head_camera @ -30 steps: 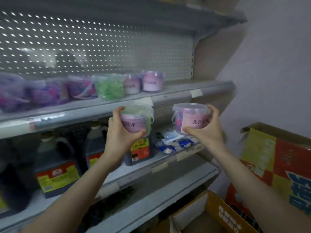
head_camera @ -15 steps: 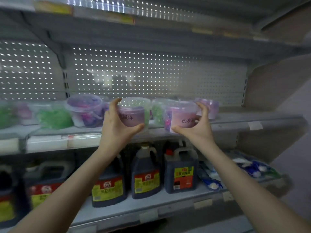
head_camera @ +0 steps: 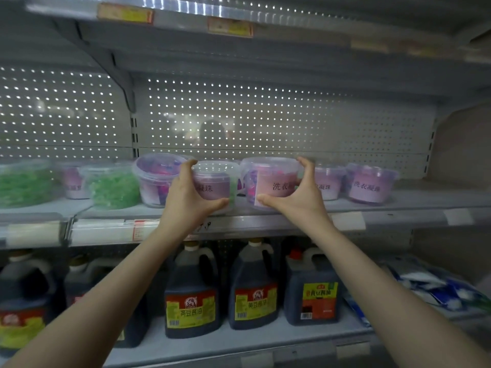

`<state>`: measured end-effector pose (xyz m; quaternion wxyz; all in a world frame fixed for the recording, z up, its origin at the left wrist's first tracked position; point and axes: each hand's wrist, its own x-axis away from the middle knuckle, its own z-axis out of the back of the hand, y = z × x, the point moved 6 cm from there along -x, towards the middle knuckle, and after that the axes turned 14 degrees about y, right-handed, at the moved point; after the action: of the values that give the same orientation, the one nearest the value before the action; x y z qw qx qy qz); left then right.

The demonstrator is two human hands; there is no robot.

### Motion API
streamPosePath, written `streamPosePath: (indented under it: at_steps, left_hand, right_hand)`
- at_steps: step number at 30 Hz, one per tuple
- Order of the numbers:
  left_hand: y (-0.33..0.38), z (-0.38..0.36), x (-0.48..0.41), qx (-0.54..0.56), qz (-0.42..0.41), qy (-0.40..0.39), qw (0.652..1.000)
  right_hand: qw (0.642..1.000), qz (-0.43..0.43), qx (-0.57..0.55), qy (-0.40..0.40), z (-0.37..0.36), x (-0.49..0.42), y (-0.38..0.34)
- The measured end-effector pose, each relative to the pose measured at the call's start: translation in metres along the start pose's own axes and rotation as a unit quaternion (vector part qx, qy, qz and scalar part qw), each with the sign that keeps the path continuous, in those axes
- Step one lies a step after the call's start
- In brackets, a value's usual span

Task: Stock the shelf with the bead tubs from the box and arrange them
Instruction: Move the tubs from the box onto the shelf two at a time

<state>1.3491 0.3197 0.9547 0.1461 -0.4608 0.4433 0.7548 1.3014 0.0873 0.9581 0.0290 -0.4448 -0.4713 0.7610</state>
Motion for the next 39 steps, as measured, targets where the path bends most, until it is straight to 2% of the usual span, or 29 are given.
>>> streamPosePath:
  at_steps: [19,26,35,39]
  left_hand:
    - [-0.005,-0.038,-0.02,-0.034,0.031,-0.061,0.997]
    - [-0.005,-0.042,-0.014,-0.035,0.019,-0.079,0.996]
    - [-0.004,-0.04,-0.02,-0.04,0.027,-0.101,0.994]
    - [0.001,-0.046,-0.016,-0.033,0.038,-0.096,0.994]
  right_hand:
    - [0.998,-0.003,0.066,-0.004,-0.012,-0.023,0.018]
    - [0.995,-0.011,0.096,-0.015,-0.002,-0.027,0.024]
    - [0.984,-0.057,0.144,0.087,0.053,-0.04,0.044]
    - [0.986,-0.064,0.137,0.077,0.054,-0.034,0.039]
